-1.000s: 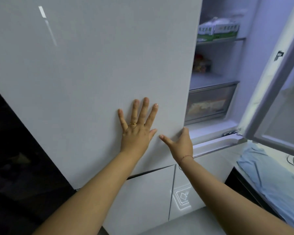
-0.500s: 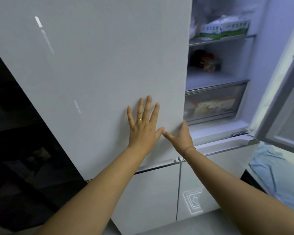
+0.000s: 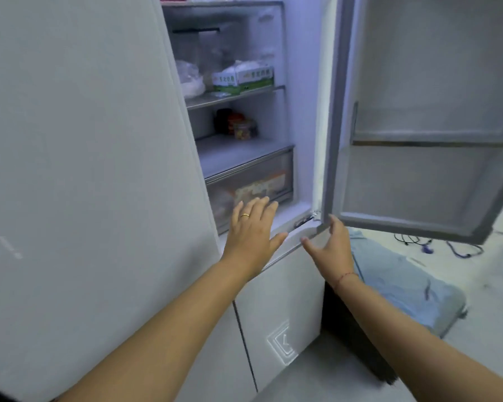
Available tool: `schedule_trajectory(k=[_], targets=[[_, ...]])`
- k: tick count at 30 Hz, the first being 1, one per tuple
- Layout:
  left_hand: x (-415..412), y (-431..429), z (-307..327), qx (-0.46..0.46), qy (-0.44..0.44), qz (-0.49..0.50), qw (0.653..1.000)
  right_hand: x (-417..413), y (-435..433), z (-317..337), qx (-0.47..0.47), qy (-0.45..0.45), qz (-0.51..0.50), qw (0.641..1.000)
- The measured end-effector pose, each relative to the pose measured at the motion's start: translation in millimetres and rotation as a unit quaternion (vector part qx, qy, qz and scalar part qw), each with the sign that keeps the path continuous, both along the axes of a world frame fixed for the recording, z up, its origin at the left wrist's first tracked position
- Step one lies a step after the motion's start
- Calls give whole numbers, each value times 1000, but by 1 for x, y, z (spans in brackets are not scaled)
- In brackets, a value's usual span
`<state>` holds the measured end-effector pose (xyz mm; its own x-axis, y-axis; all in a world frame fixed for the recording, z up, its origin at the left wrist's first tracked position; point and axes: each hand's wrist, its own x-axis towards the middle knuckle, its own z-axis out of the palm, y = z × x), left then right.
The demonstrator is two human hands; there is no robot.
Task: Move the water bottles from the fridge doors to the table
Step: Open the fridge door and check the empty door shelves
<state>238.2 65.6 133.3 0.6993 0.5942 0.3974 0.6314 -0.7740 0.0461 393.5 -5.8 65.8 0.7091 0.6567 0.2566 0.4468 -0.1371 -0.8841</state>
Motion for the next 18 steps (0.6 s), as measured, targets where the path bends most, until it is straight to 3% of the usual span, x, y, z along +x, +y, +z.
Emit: schedule_trajectory(k=[10, 18], targets=[[198, -53, 49, 44, -61, -146, 986, 215, -108, 37, 47, -41, -226, 972], [344, -96, 87, 67, -125, -179, 973, 355, -141, 61, 25, -67, -174, 982]])
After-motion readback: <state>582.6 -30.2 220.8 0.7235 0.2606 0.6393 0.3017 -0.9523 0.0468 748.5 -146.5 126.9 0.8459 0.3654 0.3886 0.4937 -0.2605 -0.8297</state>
